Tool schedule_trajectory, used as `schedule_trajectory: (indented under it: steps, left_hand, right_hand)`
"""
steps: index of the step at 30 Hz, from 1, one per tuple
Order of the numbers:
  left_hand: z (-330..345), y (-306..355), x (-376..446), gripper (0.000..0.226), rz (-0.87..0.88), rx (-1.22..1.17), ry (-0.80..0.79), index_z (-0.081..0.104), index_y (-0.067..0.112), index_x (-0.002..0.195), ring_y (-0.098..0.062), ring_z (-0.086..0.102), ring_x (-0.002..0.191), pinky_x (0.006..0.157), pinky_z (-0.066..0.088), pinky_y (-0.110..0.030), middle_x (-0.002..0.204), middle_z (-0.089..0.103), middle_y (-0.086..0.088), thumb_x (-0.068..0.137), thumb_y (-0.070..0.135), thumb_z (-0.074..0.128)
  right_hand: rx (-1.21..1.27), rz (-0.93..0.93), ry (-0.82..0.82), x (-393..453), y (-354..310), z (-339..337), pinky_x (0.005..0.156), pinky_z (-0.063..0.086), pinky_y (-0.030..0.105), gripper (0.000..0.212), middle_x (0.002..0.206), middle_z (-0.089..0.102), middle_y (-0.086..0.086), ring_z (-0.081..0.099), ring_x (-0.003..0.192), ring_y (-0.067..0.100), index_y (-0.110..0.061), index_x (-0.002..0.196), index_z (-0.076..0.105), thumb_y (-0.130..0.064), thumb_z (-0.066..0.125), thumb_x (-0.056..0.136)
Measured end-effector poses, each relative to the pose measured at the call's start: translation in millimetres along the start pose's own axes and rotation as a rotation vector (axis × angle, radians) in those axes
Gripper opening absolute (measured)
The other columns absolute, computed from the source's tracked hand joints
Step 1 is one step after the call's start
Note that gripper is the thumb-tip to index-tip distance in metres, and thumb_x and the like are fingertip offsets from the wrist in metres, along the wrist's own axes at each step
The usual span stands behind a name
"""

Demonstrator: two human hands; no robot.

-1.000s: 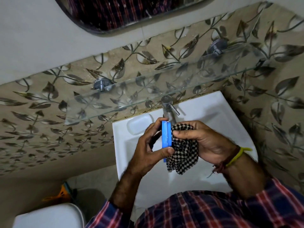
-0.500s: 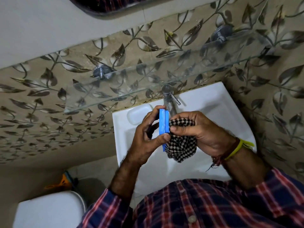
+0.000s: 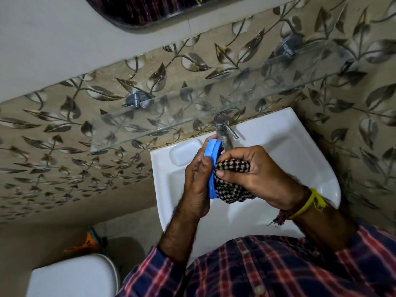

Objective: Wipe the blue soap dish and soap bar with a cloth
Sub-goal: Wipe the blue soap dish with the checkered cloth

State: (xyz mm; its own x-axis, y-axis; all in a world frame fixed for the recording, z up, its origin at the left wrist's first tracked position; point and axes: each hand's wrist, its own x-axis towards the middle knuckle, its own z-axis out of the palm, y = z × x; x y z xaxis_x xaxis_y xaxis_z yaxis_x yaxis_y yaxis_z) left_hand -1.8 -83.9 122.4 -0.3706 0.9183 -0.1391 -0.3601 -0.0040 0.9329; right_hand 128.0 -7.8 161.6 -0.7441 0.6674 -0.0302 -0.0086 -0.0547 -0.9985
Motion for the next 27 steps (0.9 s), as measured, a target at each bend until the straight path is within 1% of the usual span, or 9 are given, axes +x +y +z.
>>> schedule_trajectory:
  steps: [5, 7, 11, 13, 18, 21, 23, 25, 27]
  left_hand:
    - [13.3, -0.9, -1.6, 0.084, -0.122, -0.170, 0.021, 0.065, 0.026, 0.132, -0.031, 0.068, 0.115, 0.088, 0.059, -0.049, 0.126, 0.070, -0.013, 0.066, 0.076, 0.074]
    - [13.0, 1.3, 2.1, 0.080, -0.115, -0.183, 0.031, 0.072, 0.029, 0.123, -0.026, 0.068, 0.110, 0.095, 0.055, -0.048, 0.119, 0.073, -0.008, 0.061, 0.080, 0.073]
    - [14.6, 6.9, 7.7, 0.095, -0.109, -0.181, 0.102, 0.071, 0.022, 0.124, -0.020, 0.070, 0.096, 0.084, 0.059, -0.037, 0.111, 0.072, -0.007, 0.051, 0.083, 0.076]
    - [14.3, 6.1, 8.5, 0.107, -0.140, -0.217, 0.122, 0.066, 0.013, 0.130, -0.021, 0.071, 0.095, 0.080, 0.060, -0.036, 0.110, 0.071, -0.010, 0.048, 0.082, 0.078]
    - [11.3, 5.3, 14.9, 0.104, -0.144, -0.209, 0.127, 0.069, 0.013, 0.120, -0.016, 0.069, 0.080, 0.071, 0.057, -0.031, 0.095, 0.070, -0.006, 0.045, 0.085, 0.077]
    - [11.5, 3.9, 16.4, 0.100, -0.189, -0.254, 0.118, 0.067, 0.009, 0.119, -0.018, 0.071, 0.078, 0.071, 0.060, -0.031, 0.091, 0.074, -0.006, 0.052, 0.083, 0.076]
    - [6.2, 4.1, 19.6, 0.089, -0.187, -0.280, 0.133, 0.066, 0.008, 0.124, -0.018, 0.072, 0.080, 0.074, 0.060, -0.032, 0.095, 0.074, -0.007, 0.072, 0.080, 0.063]
    - [3.6, 7.2, 22.2, 0.086, -0.195, -0.296, 0.166, 0.064, 0.005, 0.129, -0.020, 0.070, 0.081, 0.077, 0.058, -0.034, 0.100, 0.071, -0.010, 0.083, 0.076, 0.052]
    - [6.0, 7.6, 22.2, 0.082, -0.223, -0.331, 0.177, 0.072, 0.006, 0.119, -0.021, 0.071, 0.078, 0.075, 0.059, -0.034, 0.097, 0.071, -0.012, 0.082, 0.076, 0.052]
  right_hand:
    - [-0.125, -0.042, 0.046, 4.1, -8.5, 0.8, 0.067, 0.055, 0.018, 0.012, 0.078, 0.074, -0.003, 0.069, 0.073, 0.005, -0.010, 0.086, 0.074, 0.001, 0.074, 0.082]
    - [-0.242, -0.063, 0.040, 1.1, -6.5, 7.0, 0.075, 0.059, 0.028, 0.009, 0.084, 0.074, 0.002, 0.070, 0.080, 0.011, -0.010, 0.087, 0.074, -0.002, 0.075, 0.082]
    - [-0.364, -0.023, 0.042, -8.4, -1.5, 15.4, 0.077, 0.060, 0.042, 0.009, 0.086, 0.071, -0.002, 0.069, 0.082, 0.013, -0.013, 0.087, 0.073, -0.006, 0.075, 0.081]
    - [-0.436, -0.047, 0.057, -6.3, -3.2, 15.9, 0.073, 0.060, 0.040, 0.010, 0.086, 0.070, -0.005, 0.068, 0.080, 0.013, -0.017, 0.087, 0.072, -0.009, 0.075, 0.080]
    - [-0.550, -0.040, 0.023, -13.7, -6.5, 17.8, 0.072, 0.055, 0.031, 0.013, 0.080, 0.062, -0.017, 0.064, 0.079, 0.009, -0.024, 0.085, 0.071, -0.013, 0.074, 0.079]
    - [-0.599, -0.086, 0.044, -8.9, -9.7, 18.2, 0.076, 0.056, 0.034, 0.014, 0.084, 0.064, -0.015, 0.064, 0.085, 0.012, -0.022, 0.088, 0.072, -0.011, 0.074, 0.078]
    - [-0.692, -0.155, 0.021, -10.4, -10.8, 19.8, 0.079, 0.055, 0.038, 0.016, 0.086, 0.064, -0.014, 0.062, 0.089, 0.015, -0.023, 0.090, 0.072, -0.011, 0.072, 0.078]
    - [-0.827, -0.252, 0.000, -18.0, -11.0, 20.9, 0.075, 0.053, 0.039, 0.021, 0.087, 0.066, -0.010, 0.060, 0.089, 0.020, -0.023, 0.092, 0.071, -0.009, 0.069, 0.076]
    - [-0.982, -0.323, -0.019, -23.3, -9.9, 18.5, 0.070, 0.052, 0.036, 0.029, 0.089, 0.067, -0.007, 0.058, 0.085, 0.024, -0.022, 0.093, 0.072, -0.006, 0.068, 0.070]
